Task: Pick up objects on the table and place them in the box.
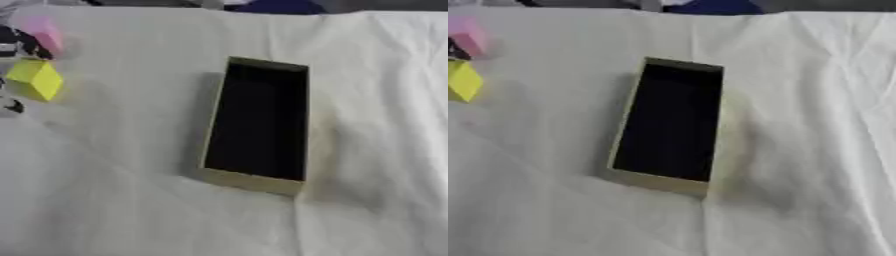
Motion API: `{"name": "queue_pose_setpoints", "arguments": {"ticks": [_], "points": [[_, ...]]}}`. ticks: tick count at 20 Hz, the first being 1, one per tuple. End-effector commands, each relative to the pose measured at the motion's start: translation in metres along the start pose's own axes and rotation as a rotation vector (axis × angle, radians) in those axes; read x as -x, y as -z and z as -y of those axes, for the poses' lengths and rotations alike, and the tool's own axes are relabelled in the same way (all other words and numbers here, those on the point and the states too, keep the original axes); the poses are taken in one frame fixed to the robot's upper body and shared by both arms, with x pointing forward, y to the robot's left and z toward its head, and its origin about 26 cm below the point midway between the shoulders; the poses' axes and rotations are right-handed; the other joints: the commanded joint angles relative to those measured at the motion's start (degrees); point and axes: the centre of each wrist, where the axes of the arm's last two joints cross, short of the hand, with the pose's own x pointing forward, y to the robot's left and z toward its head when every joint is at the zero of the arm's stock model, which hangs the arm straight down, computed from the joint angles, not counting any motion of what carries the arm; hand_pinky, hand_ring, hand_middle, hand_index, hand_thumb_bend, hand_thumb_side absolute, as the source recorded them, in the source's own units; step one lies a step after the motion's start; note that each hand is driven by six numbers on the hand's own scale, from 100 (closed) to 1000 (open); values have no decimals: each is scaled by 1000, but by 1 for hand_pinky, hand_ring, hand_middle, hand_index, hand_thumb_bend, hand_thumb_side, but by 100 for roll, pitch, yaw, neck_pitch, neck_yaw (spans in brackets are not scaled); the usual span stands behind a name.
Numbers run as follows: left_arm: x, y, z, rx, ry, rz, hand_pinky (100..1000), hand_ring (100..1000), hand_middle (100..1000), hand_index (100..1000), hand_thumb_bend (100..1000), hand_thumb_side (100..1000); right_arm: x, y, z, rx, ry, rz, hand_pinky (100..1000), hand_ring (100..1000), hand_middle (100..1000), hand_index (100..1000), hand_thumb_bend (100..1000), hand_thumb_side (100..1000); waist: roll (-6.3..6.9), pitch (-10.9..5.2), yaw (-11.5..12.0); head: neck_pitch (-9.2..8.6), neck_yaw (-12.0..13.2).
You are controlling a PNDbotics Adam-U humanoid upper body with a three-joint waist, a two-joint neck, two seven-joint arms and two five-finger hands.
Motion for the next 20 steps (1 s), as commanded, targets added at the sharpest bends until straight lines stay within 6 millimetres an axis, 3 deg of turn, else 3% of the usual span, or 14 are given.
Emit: {"name": "queue_pose_setpoints", "arguments": {"ticks": [1,8,13,20], "points": [[11,-9,-11,-25,1,-57,788,839,807,892,777,136,-5,5,2,-11,-7,27,825,803,574,830,100,807,10,-79,-20,-82,34],[9,1,-6,-47,16,-95,774,824,785,883,738,142,-4,4,1,-12,-4,21,825,803,572,827,100,810,20,-52,-38,-69,2],[10,3,-6,-69,22,-126,626,704,654,771,533,100,-5,4,0,-12,-1,20,825,803,571,827,100,811,27,-52,-47,-73,5],[8,6,-2,-120,63,-143,460,582,531,653,413,100,-4,4,0,-9,2,15,825,803,571,827,100,813,29,-49,-56,-66,-9]]}}
